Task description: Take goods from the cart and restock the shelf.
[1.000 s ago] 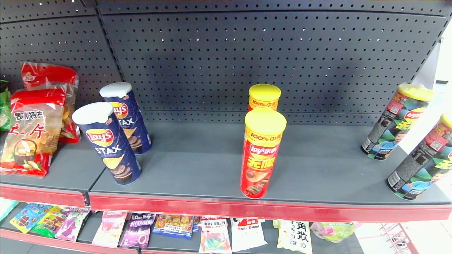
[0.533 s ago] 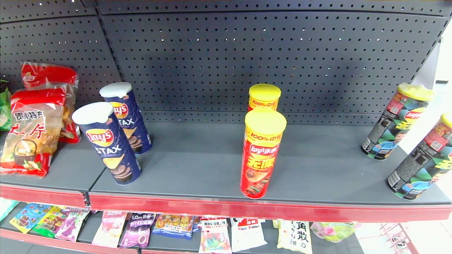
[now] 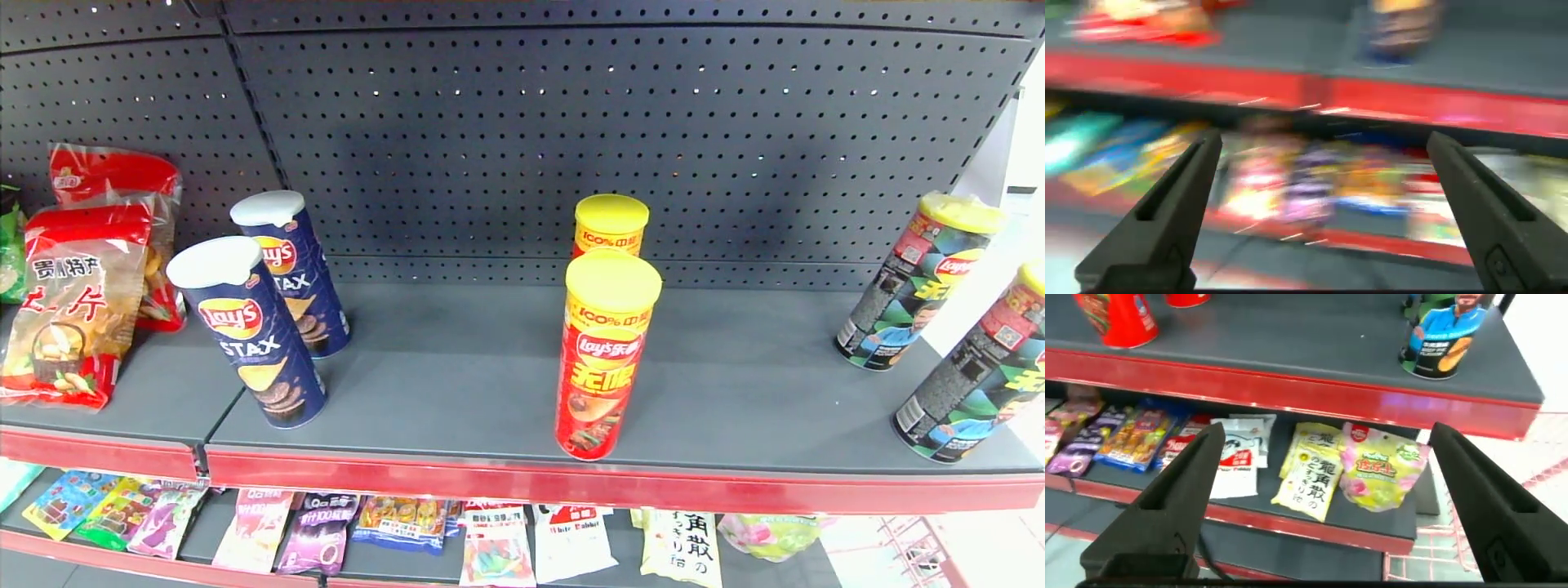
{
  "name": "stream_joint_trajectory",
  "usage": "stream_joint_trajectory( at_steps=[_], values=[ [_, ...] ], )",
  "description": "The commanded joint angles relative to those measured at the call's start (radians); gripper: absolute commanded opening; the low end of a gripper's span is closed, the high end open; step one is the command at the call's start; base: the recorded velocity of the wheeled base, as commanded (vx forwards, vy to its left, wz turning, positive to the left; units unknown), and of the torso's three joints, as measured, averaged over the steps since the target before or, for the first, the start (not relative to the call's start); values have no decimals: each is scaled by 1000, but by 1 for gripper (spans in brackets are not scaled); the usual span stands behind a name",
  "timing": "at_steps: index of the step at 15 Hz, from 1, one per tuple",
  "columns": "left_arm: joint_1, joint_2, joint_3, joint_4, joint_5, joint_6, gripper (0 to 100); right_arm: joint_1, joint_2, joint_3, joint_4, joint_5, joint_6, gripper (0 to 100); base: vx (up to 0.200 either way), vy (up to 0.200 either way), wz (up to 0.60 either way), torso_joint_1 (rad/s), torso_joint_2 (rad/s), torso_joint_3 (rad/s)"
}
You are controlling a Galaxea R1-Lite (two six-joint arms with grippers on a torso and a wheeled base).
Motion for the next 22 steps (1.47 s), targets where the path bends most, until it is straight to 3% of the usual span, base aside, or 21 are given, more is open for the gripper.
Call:
stream_joint_trajectory(
  at_steps=[1, 2, 3, 4, 5, 6, 7, 8, 9, 11, 13, 15, 19, 21, 22],
  values=[
    [-11, -46, 13, -15, -144, -25, 100, 1, -4, 1, 0, 34, -7, 100, 0, 0, 0, 0, 0, 0],
    [-11, -46, 22, -35, -198, 11, 100, 1, -4, 7, -6, 139, -24, 100, 0, 0, 0, 0, 0, 0],
    [-11, -46, 24, -44, -196, 75, 100, 1, -4, 26, -52, 166, -33, 100, 0, 0, 0, 0, 0, 0],
    [-11, -46, 25, -44, -184, 81, 100, 1, -4, 36, -78, 147, -31, 100, 0, 0, 0, 0, 0, 0],
    [-11, -46, 27, -47, -54, 52, 100, 1, -4, 61, -134, 6, -8, 100, 0, 0, 0, 0, 0, 0],
    [-11, -46, 33, -61, 25, 34, 100, 1, -4, 72, -157, -132, 42, 100, 0, 0, 0, 0, 0, 0],
    [-11, -46, 40, -76, 28, 49, 100, 1, -4, 76, -169, -140, 48, 100, 0, 0, 0, 0, 0, 0],
    [-11, -46, 45, -90, 14, 66, 100, 1, -4, 78, -175, -137, 42, 100, 0, 0, 0, 0, 0, 0],
    [-11, -46, 47, -92, -41, 70, 100, 1, -4, 78, -174, -107, 21, 100, 0, 0, 0, 0, 0, 0],
    [-11, -46, 62, -82, -118, 122, 100, 1, -4, 107, -178, -34, -37, 100, 0, 0, 0, 0, 0, 0],
    [-11, -46, 63, -82, -83, 57, 100, 3, -2, 104, -175, -61, 24, 100, 0, 0, 0, 0, 0, 0],
    [-11, -46, 63, -82, 5, 46, 100, 3, -4, 107, -177, -74, 35, 100, 0, 0, 0, 0, 0, 0],
    [-9, -46, 63, -82, 9, 44, 100, 3, -4, 107, -177, -92, 28, 100, 0, 0, 0, 0, 0, 0],
    [-9, -46, 63, -82, -49, 69, 100, 3, -4, 107, -177, -92, 32, 100, 0, 0, 0, 0, 0, 0],
    [-9, -46, 63, -79, -60, 60, 100, 3, -4, 107, -177, -91, 32, 100, 0, 0, 0, 0, 0, 0]
  ],
)
